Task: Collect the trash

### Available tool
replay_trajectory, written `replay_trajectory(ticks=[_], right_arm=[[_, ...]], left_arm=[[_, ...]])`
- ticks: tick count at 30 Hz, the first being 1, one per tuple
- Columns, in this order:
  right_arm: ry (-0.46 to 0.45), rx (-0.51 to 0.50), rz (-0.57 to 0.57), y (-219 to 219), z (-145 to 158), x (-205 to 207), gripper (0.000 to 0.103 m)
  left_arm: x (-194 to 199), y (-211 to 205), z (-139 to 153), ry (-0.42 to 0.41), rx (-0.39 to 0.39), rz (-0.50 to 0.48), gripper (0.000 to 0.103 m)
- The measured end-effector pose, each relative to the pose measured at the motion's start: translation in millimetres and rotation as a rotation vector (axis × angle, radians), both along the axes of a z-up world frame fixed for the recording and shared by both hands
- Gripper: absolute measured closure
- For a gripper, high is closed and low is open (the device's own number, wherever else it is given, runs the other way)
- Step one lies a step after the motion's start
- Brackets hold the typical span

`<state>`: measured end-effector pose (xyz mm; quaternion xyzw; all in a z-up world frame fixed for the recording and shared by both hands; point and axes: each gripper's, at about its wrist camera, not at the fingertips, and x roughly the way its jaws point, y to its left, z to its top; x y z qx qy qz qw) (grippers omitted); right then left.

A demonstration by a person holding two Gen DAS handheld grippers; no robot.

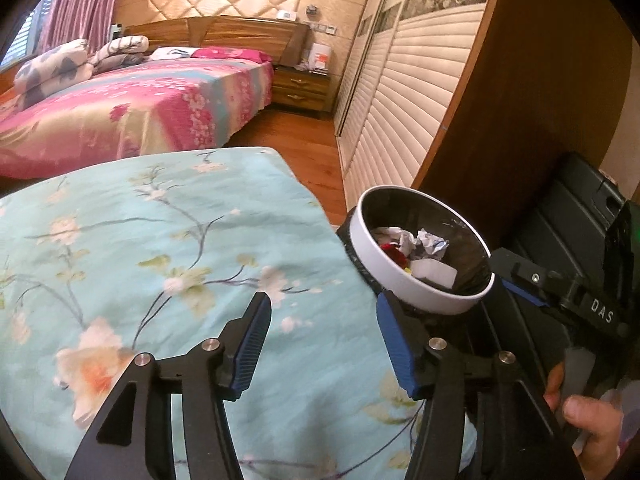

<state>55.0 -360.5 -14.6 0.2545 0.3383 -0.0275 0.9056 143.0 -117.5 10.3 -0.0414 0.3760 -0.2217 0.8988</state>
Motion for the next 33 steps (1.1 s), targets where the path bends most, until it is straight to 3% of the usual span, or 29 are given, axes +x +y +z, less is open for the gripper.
replay_trajectory(ticks=[22, 33], right_arm=[[-0.069, -0.033, 0.026, 39.5, 12.1, -37.9, 0.004], [-0.160, -0.143, 0.081, 83.8, 30.8, -55.2, 0.001]], left_arm=[[-75.4, 43.7, 11.2, -0.107, -0.011, 0.087, 0.026], [-127.6, 67.6, 24.4, -0.270, 0.043, 0.171, 0.018]])
